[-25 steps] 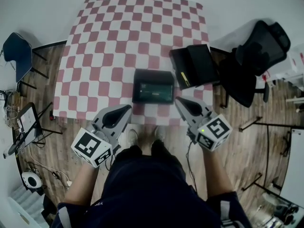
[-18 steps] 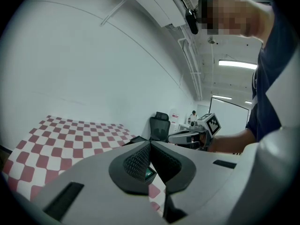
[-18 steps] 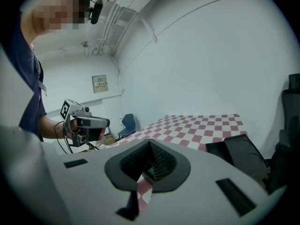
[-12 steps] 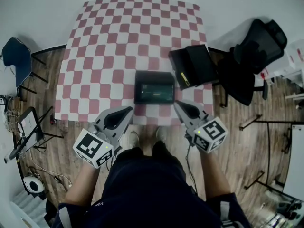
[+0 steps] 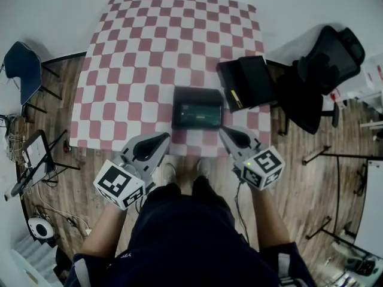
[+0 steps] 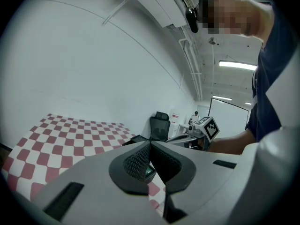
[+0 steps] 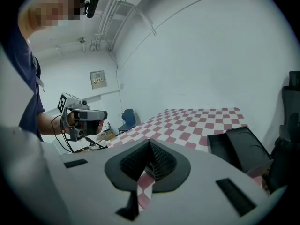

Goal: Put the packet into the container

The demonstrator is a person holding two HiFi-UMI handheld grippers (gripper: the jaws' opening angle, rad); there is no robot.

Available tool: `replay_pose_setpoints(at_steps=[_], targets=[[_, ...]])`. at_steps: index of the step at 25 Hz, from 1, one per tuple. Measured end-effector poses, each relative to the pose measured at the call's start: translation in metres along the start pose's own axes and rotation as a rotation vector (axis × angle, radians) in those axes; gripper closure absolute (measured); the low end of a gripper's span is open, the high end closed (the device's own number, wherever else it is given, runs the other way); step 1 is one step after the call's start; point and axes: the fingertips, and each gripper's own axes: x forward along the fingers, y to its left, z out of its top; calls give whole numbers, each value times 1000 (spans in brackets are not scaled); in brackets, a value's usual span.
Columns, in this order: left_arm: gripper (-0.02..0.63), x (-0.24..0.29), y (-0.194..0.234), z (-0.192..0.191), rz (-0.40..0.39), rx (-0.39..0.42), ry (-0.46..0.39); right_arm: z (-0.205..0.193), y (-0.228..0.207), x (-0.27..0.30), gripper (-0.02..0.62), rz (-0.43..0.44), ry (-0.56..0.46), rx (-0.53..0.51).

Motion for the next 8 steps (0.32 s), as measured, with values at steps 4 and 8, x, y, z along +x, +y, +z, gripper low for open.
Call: replay_pose_setpoints(at_steps=[4, 8], targets=[[580, 3, 0, 1, 1, 0, -1, 1, -2, 1, 580, 9, 2, -3], [580, 9, 0, 3, -1, -1, -1, 4, -4, 1, 580, 17, 2, -4]])
